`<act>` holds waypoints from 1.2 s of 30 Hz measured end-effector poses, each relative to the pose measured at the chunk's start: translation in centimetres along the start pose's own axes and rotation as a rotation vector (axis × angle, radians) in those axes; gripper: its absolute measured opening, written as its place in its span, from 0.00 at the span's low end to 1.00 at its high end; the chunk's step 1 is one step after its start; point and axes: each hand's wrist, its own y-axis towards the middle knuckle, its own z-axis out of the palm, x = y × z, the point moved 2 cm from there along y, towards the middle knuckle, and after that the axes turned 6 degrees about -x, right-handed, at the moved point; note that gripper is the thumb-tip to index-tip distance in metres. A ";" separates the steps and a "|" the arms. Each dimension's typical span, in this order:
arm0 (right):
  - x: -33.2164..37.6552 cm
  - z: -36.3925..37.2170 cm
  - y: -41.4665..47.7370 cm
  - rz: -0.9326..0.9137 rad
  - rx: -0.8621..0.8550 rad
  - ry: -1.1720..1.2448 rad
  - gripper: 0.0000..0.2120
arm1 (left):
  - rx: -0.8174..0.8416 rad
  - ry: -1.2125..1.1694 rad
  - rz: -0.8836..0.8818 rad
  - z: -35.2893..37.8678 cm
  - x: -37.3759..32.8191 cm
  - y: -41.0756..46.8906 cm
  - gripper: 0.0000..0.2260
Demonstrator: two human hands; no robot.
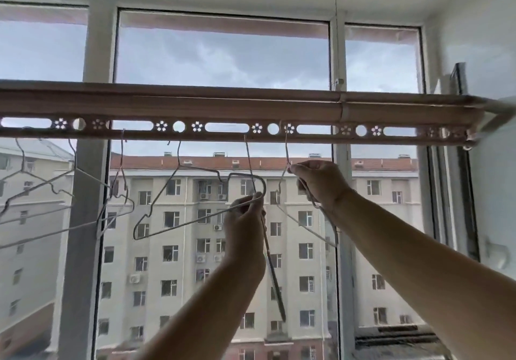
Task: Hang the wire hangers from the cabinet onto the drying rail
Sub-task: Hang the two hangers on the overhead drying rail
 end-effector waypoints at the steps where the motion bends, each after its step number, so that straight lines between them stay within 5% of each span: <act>1: 0.0 0.3 0.3 -0.001 -0.002 -0.011 0.10 | -0.009 0.008 0.007 0.0 0.0 0.3 0.05; 14: -0.1 2.7 3.4 -0.005 -0.027 -0.084 0.10 | -0.105 0.010 0.148 -0.7 -1.7 4.9 0.12; 22: -2.2 3.7 5.3 0.046 -0.043 -0.139 0.17 | -0.082 -0.007 0.128 -0.4 -2.0 6.6 0.13; 36: -4.4 4.2 5.5 0.169 0.006 -0.102 0.12 | -0.083 0.056 0.003 -0.6 -1.1 8.4 0.12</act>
